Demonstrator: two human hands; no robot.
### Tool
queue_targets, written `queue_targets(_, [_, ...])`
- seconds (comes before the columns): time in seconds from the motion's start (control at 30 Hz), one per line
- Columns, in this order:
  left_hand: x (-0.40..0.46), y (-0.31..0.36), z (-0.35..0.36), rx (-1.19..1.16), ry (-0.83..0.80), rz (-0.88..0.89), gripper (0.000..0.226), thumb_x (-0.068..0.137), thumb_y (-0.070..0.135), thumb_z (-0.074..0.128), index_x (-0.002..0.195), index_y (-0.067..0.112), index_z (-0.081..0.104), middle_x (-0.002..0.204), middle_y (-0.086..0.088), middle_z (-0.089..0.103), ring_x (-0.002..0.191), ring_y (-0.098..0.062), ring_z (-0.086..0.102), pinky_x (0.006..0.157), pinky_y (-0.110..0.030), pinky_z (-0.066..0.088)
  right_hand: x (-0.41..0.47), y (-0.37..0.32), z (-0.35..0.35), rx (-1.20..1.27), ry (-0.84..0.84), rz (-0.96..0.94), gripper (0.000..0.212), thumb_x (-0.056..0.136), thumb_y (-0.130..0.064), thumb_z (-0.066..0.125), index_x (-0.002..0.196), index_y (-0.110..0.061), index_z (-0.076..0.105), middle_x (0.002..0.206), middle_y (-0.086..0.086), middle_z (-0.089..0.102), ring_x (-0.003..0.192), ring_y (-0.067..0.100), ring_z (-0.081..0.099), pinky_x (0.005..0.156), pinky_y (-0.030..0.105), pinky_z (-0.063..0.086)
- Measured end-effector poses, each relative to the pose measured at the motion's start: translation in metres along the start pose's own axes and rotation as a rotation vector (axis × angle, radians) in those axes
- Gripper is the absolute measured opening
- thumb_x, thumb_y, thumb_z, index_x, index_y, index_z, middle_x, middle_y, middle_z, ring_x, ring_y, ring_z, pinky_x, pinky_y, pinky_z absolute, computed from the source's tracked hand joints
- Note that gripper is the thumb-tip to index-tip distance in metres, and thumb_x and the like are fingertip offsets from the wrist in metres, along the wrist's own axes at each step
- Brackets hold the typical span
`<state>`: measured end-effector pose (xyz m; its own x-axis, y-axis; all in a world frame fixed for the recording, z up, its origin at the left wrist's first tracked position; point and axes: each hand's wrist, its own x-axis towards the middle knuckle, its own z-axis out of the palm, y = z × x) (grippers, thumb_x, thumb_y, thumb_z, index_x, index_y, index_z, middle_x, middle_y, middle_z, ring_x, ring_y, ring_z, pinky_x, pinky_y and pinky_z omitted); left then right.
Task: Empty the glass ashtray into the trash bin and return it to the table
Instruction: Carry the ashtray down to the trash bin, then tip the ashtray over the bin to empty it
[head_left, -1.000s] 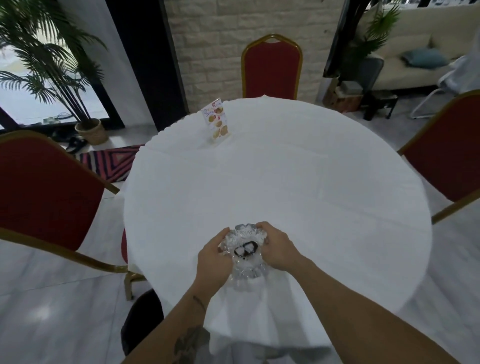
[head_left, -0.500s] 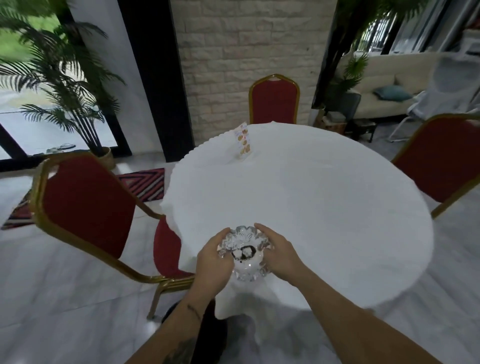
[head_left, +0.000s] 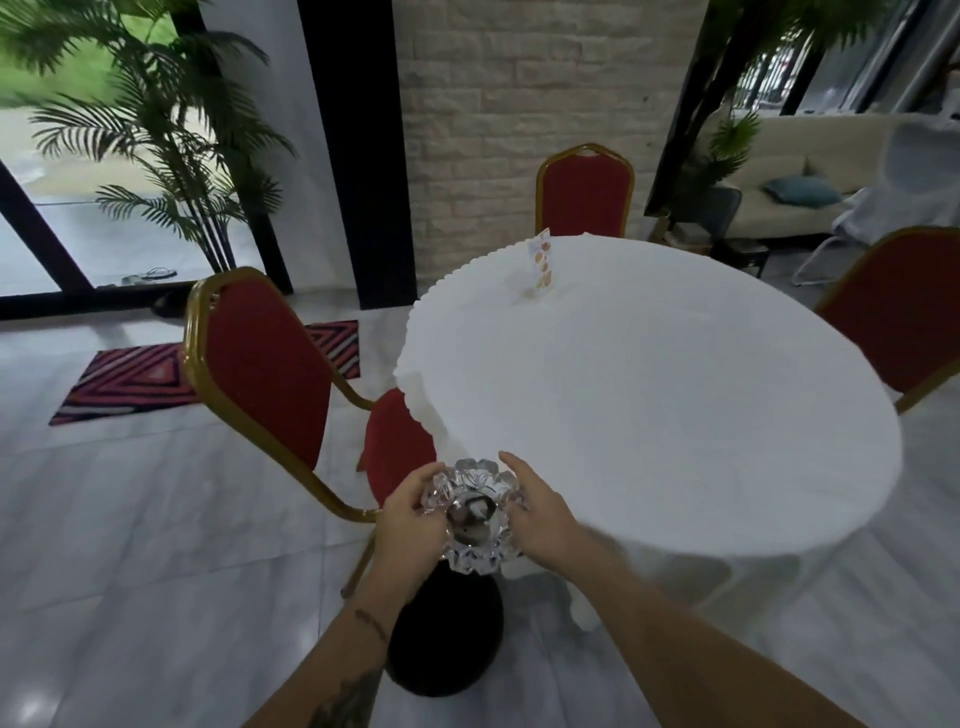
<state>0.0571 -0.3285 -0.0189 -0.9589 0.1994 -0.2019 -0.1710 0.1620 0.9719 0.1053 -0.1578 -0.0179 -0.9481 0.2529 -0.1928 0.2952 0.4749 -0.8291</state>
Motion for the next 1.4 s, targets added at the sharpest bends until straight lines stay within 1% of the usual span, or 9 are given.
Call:
queue_targets(0.2, [0.006,-0.02,-0.014,-0.058,0.051,-0.057,0.057,0.081,-0.006,0.067,0.117,0.039,0.062,0.114,0.006,0.073,0.104,-0.013,0.07,0.091,-0.034,0.058,0.017,-0.002,0.035,0.129,-0.043,0.027,0.036,0.082,-0.013,0.068,0.106,-0.04,0.064,0.1,-0.011,0.072,0.093,0.006,0.068,0.094,0.04,0.054])
queue_targets(0.3, [0.018,-0.042,-0.02,-0.005,0.078,-0.08,0.053,0.082,-0.003,0.067,0.121,0.031,0.063,0.113,0.005,0.073,0.105,-0.011,0.07,0.095,-0.035,0.057,0.036,0.02,0.061,0.13,-0.069,0.023,0.034,0.084,-0.023,0.069,0.117,-0.033,0.064,0.108,-0.011,0.072,0.099,0.004,0.067,0.096,0.036,0.053])
queue_targets(0.43, [0.047,-0.098,-0.023,0.094,0.099,-0.066,0.044,0.081,0.007,0.071,0.121,0.025,0.067,0.114,0.009,0.072,0.106,-0.009,0.068,0.101,-0.038,0.054,0.061,0.06,0.099,0.137,-0.133,0.053,0.041,0.09,-0.014,0.065,0.127,-0.028,0.058,0.117,-0.014,0.066,0.108,0.002,0.062,0.088,0.005,0.045])
queue_targets(0.53, [0.072,-0.154,-0.022,0.15,0.103,-0.035,0.042,0.08,0.004,0.071,0.115,0.028,0.07,0.109,0.017,0.072,0.101,-0.001,0.068,0.1,-0.038,0.055,0.081,0.107,0.134,0.14,-0.149,0.021,0.051,0.085,-0.013,0.069,0.13,-0.035,0.056,0.12,-0.011,0.068,0.11,0.003,0.064,0.103,0.029,0.049])
queue_targets(0.63, [0.097,-0.212,-0.017,0.211,0.105,0.017,0.045,0.081,0.003,0.068,0.113,0.034,0.069,0.113,0.016,0.071,0.105,-0.001,0.066,0.1,-0.04,0.055,0.102,0.153,0.164,0.165,-0.155,0.013,0.057,0.087,-0.011,0.069,0.137,-0.033,0.052,0.126,-0.01,0.066,0.113,0.001,0.061,0.106,0.028,0.046])
queue_targets(0.77, [0.124,-0.284,-0.011,0.25,0.116,0.064,0.043,0.082,0.014,0.067,0.113,0.043,0.065,0.119,0.015,0.069,0.112,-0.008,0.065,0.1,-0.042,0.053,0.129,0.206,0.193,0.199,-0.218,-0.031,0.054,0.092,0.006,0.058,0.139,-0.02,0.049,0.12,-0.018,0.059,0.105,-0.016,0.056,0.09,0.002,0.041])
queue_targets(0.93, [0.15,-0.367,0.001,0.181,0.115,0.092,0.052,0.078,-0.01,0.057,0.103,0.035,0.065,0.114,0.002,0.071,0.109,-0.018,0.067,0.096,-0.046,0.056,0.162,0.28,0.237,0.149,-0.239,-0.018,0.064,0.09,0.003,0.059,0.144,-0.027,0.042,0.123,-0.005,0.063,0.113,0.012,0.061,0.101,0.037,0.051])
queue_targets(1.27, [0.15,-0.421,0.025,0.3,0.12,0.152,0.046,0.079,-0.015,0.059,0.111,0.018,0.056,0.1,0.011,0.062,0.088,0.001,0.063,0.069,-0.009,0.052,0.177,0.344,0.269,0.058,-0.15,0.031,0.044,0.09,0.006,0.055,0.123,-0.023,0.058,0.107,-0.001,0.065,0.095,0.02,0.063,0.061,0.023,0.044])
queue_targets(1.4, [0.144,-0.422,0.026,0.433,0.078,0.177,0.054,0.079,-0.011,0.062,0.124,0.017,0.058,0.105,0.007,0.067,0.094,-0.003,0.065,0.086,-0.016,0.053,0.17,0.346,0.269,0.04,-0.097,-0.081,0.047,0.085,0.015,0.054,0.108,-0.026,0.059,0.102,-0.007,0.066,0.092,0.011,0.063,0.07,0.022,0.052])
